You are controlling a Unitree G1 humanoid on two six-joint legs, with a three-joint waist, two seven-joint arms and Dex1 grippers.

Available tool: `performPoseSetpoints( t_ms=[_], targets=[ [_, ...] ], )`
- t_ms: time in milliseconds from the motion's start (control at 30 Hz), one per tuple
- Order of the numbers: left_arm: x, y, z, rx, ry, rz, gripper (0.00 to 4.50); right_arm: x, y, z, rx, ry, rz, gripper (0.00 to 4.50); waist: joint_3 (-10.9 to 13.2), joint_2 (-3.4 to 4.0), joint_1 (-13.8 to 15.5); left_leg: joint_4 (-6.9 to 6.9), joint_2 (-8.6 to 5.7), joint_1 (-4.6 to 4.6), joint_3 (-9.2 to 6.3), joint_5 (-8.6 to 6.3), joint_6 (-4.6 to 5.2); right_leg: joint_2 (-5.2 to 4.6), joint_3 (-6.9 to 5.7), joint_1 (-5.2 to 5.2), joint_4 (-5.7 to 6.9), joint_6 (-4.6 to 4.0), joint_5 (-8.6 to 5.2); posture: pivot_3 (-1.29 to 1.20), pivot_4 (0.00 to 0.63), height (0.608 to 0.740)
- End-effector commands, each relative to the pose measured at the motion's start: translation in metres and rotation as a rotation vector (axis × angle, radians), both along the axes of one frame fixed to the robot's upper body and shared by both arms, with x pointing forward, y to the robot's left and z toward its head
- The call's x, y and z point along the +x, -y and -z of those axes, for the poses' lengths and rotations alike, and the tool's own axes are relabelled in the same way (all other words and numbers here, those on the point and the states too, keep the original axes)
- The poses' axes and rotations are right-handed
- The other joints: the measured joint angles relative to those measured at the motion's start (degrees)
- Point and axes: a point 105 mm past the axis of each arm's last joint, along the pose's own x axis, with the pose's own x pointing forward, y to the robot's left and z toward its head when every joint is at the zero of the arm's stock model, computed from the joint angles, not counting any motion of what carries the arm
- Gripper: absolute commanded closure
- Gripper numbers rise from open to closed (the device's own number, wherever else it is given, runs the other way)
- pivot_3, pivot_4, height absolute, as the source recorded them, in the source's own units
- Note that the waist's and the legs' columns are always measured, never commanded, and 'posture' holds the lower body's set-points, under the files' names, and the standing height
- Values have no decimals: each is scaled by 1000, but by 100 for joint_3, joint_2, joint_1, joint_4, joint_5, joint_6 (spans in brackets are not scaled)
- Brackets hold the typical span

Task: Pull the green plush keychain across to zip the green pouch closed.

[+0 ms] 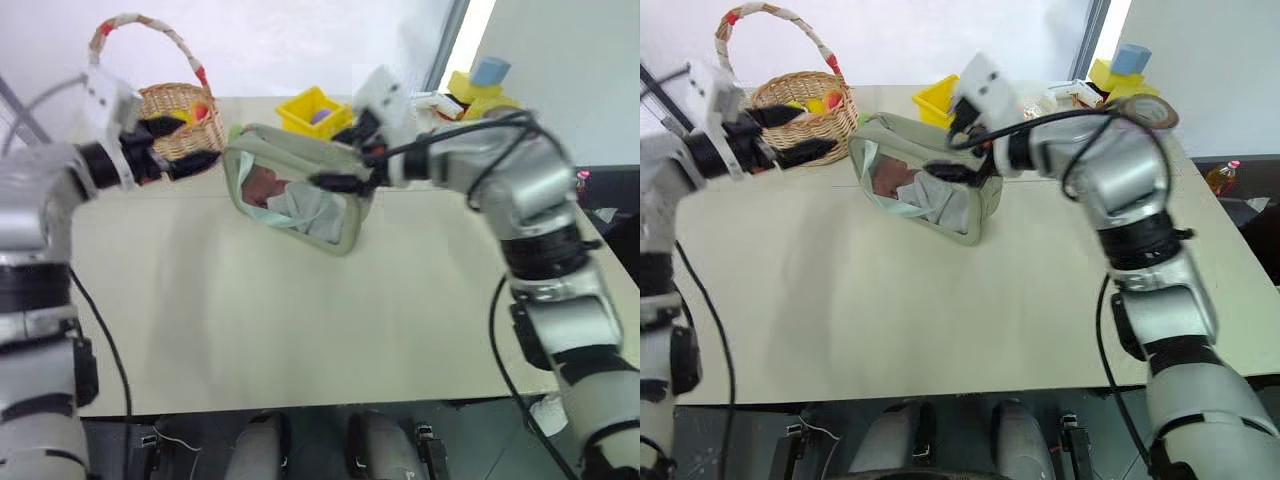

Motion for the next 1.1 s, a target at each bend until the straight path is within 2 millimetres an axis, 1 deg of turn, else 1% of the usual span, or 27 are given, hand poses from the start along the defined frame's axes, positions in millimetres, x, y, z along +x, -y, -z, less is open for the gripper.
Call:
performPoseSetpoints(
  t_ms=[33,67,100,167,233,333,400,467,500,600,667,733,833,867,933,1033,1100],
  targets=[
    [-18,6,-24,-79,105,-40,2,8,-5,1,-89,95,-20,22,0,0,13,8,0,-8,-5,0,0,0,0,-7,7,0,0,0,150,739],
    [-20,6,-23,-86,106,-55,2,11,-5,3,-113,111,-19,22,0,0,16,21,0,-20,-11,-1,1,0,-2,-12,16,0,0,0,150,739],
    [-22,6,-22,-85,106,-64,0,13,-5,3,-116,123,-23,256,-1,-1,4,28,0,-26,-16,-1,1,1,-4,-12,16,0,0,0,150,739],
    [-26,2,-22,-97,109,-93,0,12,-9,-3,-91,136,-61,900,-2,-1,-5,32,-1,-26,-15,-1,2,1,-4,-12,18,0,0,0,150,739],
    [-27,-3,-24,-115,113,-123,0,10,-12,-8,-70,146,-93,1851,-2,-1,-8,31,2,-24,-18,-1,1,7,-6,-12,19,0,0,0,150,739],
    [-28,-20,-34,-139,140,-202,0,2,-18,-16,-63,175,-169,3389,-1,-1,-30,30,3,-24,-18,-1,1,9,-7,-13,19,0,0,0,150,739],
    [-29,-32,-37,-124,151,-235,0,-3,-18,-15,-109,224,-230,4440,-1,-1,-27,29,2,-24,-17,-1,1,8,-7,-14,18,0,0,0,150,739],
    [-31,-39,-39,-107,154,-245,0,-6,-14,-14,-146,262,-272,4482,-1,0,-23,29,2,-24,-17,-1,1,8,-8,-14,18,0,0,0,150,739],
    [-33,-42,-41,-91,149,-234,0,-8,-11,-17,-142,280,-294,4482,-1,0,-18,29,2,-24,-17,-1,1,8,-7,-14,18,0,0,0,150,739],
    [-48,-49,-53,-50,108,-148,0,-20,-1,-31,-126,304,-388,4482,2,-2,-10,29,0,-25,-16,-1,1,8,-9,-14,16,0,0,0,150,739],
    [-57,-52,-59,-28,87,-109,0,-27,1,-31,-143,298,-432,4482,3,-2,-8,29,1,-26,-15,-1,1,7,-9,-14,14,0,0,0,150,739],
    [-60,-54,-58,-17,70,-97,0,-31,-1,-25,-131,268,-451,4482,2,-2,-7,29,1,-26,-15,-2,1,7,-9,-14,15,-1,0,0,150,739],
    [-61,-47,-49,4,51,-72,0,-37,-8,1,-129,225,-457,4482,0,-2,-4,30,2,-22,-17,-2,1,8,-9,-11,19,-1,-1,0,150,739],
    [-59,-44,-44,4,46,-71,0,-42,-10,13,-128,190,-462,4482,0,-2,-2,29,3,-18,-16,-2,1,7,-9,-9,19,-1,0,0,150,739],
    [-57,-42,-36,1,28,-76,0,-47,-15,23,-108,138,-446,4482,0,-2,-1,30,3,-18,-16,-2,1,6,-8,-9,20,-1,0,0,150,739],
    [-59,-42,-33,10,13,-70,0,-57,-10,20,-106,98,-457,3293,0,-2,-31,31,3,-19,-13,-2,1,7,-7,-10,20,-1,0,0,150,739],
    [-59,-45,-33,7,12,-76,0,-60,-7,17,-115,100,-451,2349,0,-2,-21,30,5,-18,-17,-2,1,10,-8,-11,20,-1,-1,0,150,739]
  ],
)
